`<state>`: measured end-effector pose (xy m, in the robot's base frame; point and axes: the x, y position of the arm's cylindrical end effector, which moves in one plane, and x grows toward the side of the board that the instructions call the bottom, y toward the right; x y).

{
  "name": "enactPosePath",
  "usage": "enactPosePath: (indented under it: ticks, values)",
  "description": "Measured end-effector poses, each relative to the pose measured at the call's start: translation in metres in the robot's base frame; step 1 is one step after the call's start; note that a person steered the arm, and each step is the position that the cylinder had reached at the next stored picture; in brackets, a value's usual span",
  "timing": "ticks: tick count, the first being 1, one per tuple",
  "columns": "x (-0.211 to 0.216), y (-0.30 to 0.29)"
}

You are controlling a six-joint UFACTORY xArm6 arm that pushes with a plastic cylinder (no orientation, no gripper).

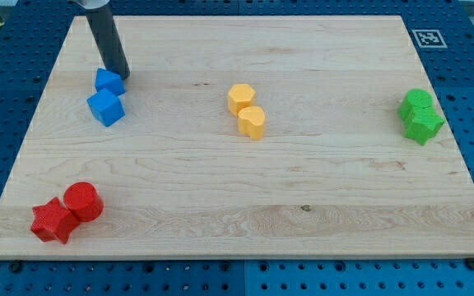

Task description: Place your arm to the top right of the red circle

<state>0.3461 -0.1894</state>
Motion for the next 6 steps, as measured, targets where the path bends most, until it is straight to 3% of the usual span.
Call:
enactPosePath:
  ticks: [2, 4, 6]
  values:
    - [0.000, 0.000]
    - [0.002, 0.047]
    - [0.033, 0.067]
